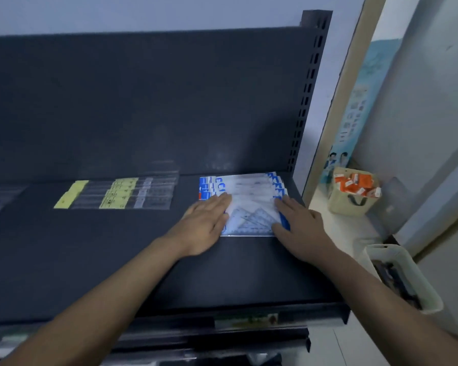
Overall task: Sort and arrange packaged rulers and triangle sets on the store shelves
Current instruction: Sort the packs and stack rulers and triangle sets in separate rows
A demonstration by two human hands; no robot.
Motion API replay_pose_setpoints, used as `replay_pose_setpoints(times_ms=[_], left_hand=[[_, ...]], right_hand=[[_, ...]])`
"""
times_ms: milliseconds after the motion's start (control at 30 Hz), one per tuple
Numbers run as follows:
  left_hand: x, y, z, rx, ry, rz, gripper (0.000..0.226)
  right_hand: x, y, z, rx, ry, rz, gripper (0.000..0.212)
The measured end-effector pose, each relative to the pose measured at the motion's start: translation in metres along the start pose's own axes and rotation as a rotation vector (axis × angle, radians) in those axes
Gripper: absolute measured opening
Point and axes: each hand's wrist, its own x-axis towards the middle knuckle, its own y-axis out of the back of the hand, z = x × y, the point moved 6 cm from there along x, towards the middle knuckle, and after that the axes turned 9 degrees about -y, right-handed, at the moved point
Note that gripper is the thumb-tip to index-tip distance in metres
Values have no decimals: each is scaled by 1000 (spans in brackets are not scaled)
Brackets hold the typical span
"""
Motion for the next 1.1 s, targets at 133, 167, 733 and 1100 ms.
replay_pose_setpoints(times_ms=[133, 167, 733, 1100], left_hand=[[10, 2, -3, 16, 63, 24, 51], [14, 3, -3, 8, 71, 26, 51], [-133, 77, -19, 242, 305, 160, 70], [-480, 145, -169, 427, 749, 141, 79]], right_hand=[[11, 0, -3, -97, 69, 7, 62], [14, 1, -3, -92, 71, 15, 61], [-47, 3, -131, -43, 262, 200, 55], [-180, -117, -428, 60, 476, 153, 65]])
